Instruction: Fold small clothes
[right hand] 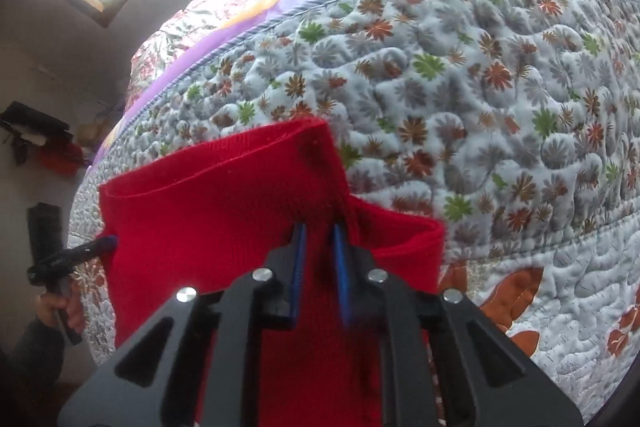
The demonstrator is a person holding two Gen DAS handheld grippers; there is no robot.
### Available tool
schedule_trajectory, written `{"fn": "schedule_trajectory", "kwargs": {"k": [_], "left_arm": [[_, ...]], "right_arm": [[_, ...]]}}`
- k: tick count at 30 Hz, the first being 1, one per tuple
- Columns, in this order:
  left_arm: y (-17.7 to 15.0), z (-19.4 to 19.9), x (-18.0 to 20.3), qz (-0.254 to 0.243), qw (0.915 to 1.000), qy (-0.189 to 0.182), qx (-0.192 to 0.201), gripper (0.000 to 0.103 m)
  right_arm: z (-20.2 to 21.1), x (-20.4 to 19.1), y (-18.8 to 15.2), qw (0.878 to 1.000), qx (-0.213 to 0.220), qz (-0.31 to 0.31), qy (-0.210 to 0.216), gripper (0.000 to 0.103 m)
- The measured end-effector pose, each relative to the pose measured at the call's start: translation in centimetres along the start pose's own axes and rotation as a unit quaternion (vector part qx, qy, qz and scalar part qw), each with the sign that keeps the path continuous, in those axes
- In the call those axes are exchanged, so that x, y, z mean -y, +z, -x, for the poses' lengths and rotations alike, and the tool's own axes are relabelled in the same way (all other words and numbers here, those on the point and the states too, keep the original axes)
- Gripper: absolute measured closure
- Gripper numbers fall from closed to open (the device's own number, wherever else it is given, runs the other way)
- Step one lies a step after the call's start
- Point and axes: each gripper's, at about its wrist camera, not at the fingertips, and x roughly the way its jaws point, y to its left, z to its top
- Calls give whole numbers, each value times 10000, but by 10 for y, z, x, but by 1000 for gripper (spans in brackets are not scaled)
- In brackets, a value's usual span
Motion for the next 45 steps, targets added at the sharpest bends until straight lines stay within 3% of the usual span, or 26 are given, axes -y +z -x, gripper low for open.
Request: {"fn": "schedule_trajectory", "kwargs": {"k": [3,7,9,13,16,17,18,21,23,25,28,29,31,32,34,35,36,38,40,42,43,45], "left_arm": [[-6,26,8,-11,9991,-341,263,67],[-37,50,21,-112,9960,-872,161,63],[-55,45,15,-39,9962,-865,-98,63],[-86,13,-14,235,9979,-333,-495,65],[-92,12,-27,416,9971,-510,-380,70],[-95,20,-28,383,9973,-513,-352,69],[-97,29,-22,287,9977,-532,-301,67],[-113,53,2,83,9956,-919,-172,65],[-132,60,7,89,9953,-935,-231,65],[-153,51,-1,188,9955,-804,-456,65],[-173,32,-28,423,9958,-346,-739,65],[-175,31,-35,525,9948,-453,-747,66],[-176,43,-37,609,9939,-597,-703,65],[-175,50,-38,618,9936,-684,-657,61],[-167,73,-36,592,9939,-791,-499,43],[-160,85,-39,580,9944,-770,-425,31],[-152,98,-44,579,9950,-744,-341,25],[-137,109,-53,596,9957,-668,-247,23],[-119,116,-75,655,9961,-536,-232,21],[-101,107,-81,749,9947,-642,-281,20],[-88,100,-89,838,9933,-724,-336,20],[-71,84,-101,972,9904,-886,-417,20]], "right_arm": [[34,-9,-16,9995,219,72,208,80],[52,-12,-65,9992,-34,109,388,80],[48,-9,-96,9989,-273,51,366,80],[27,12,-130,9982,-557,-210,115,82],[27,25,-138,9978,-471,-433,153,85],[35,22,-141,9980,-400,-452,188,80],[46,17,-145,9984,-290,-430,243,75],[68,8,-162,9983,-235,-401,358,75],[73,11,-179,9980,-300,-444,339,75],[65,22,-195,9972,-446,-564,182,74],[50,36,-202,9962,-521,-702,2,87],[50,38,-200,9962,-510,-704,-24,88],[64,33,-197,9968,-316,-722,-157,83],[74,30,-196,9971,-167,-679,-303,71],[97,-6,-195,9961,127,-57,-876,69],[106,-29,-199,9926,236,368,-1132,62],[113,-52,-205,9870,348,795,-1353,47],[117,-113,-226,9698,499,1703,-1671,42],[101,-178,-253,9453,503,2646,-1843,41],[76,-231,-277,9130,546,3474,-2067,37],[55,-262,-296,8876,612,3995,-2209,37],[29,-291,-312,8544,724,4549,-2406,35]]}}
